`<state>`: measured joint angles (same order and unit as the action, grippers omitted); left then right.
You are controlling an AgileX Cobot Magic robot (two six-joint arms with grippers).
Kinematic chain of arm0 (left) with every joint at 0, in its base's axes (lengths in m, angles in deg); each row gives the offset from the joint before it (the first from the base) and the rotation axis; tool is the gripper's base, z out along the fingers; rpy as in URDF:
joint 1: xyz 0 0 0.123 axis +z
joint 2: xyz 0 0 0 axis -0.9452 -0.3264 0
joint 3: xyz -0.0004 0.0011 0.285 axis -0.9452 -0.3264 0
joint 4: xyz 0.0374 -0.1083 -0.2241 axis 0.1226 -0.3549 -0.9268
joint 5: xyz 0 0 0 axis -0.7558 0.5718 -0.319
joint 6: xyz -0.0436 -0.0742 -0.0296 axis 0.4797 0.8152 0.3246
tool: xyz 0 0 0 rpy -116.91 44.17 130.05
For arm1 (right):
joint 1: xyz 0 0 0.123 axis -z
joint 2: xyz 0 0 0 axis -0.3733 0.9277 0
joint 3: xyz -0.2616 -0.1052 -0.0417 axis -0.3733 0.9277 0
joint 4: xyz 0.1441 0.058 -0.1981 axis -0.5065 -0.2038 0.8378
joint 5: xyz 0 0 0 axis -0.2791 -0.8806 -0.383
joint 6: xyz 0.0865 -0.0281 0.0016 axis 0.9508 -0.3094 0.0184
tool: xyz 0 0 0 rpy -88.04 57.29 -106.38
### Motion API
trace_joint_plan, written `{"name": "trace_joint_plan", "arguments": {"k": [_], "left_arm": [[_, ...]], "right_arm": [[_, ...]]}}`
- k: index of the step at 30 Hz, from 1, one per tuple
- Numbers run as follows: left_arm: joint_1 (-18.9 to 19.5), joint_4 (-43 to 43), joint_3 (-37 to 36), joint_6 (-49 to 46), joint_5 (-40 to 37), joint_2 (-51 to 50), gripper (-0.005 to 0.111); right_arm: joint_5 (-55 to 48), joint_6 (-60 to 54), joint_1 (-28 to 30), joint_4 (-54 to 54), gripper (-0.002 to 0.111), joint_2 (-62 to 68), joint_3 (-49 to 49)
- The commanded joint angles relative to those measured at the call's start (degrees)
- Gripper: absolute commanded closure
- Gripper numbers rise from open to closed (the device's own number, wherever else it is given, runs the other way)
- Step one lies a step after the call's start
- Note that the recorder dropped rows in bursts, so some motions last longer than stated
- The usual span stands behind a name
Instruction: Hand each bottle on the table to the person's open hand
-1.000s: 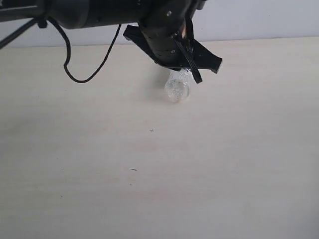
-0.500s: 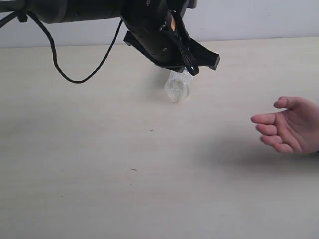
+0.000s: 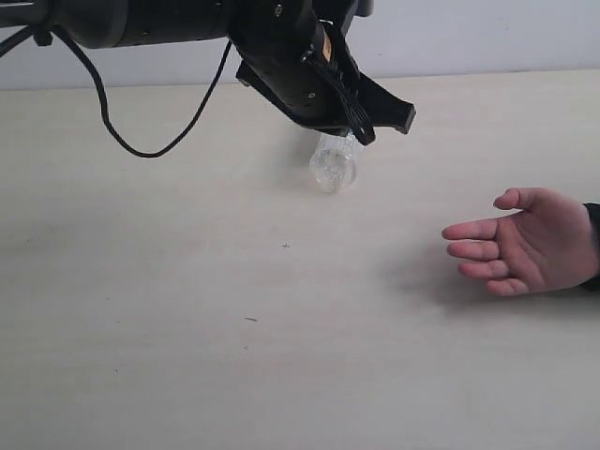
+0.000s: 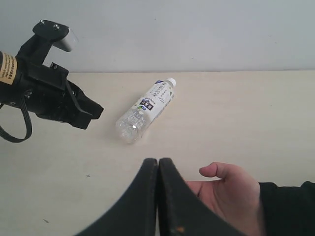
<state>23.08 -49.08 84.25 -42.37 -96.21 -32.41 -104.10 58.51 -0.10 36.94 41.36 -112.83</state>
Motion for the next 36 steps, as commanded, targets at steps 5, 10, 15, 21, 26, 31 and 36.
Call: {"name": "trace_joint_plan", "arguments": {"k": [5,10,15,21,26,31,36], "left_arm": [[0.2,0.5,-1.8,-0.8,1.6,0.7,0.107],[0.2,0.4,-2.0,-0.3,4.1,0.7,0.107],[0.2,0.4,-2.0,0.3,6.3,0.7,0.107],[0.1,0.4,-2.0,0.9,6.3,0.7,0.107],[0.0,-0.7,-2.0,1.4,6.4,0.7,0.107],[-0.1,-1.6,-2.0,1.4,6.4,0.7,0.107],[-0.1,-1.8,-2.0,1.4,6.4,0.7,0.107]], "right_arm": [[0.9,-0.2,0.0,0.0,0.108,-0.3,0.3],[7.0,-0.2,-0.1,9.1,0.108,-2.6,2.8],[22.2,-0.2,-0.1,7.6,0.108,-12.3,10.7],[23.0,-0.2,-0.1,7.6,0.108,-24.8,16.9],[23.0,-0.2,-0.1,7.6,0.108,-25.2,21.2],[23.6,-0.2,-0.1,7.6,0.108,-25.2,26.2],[23.6,-0.2,-0.1,7.6,0.108,-25.2,29.7]]}}
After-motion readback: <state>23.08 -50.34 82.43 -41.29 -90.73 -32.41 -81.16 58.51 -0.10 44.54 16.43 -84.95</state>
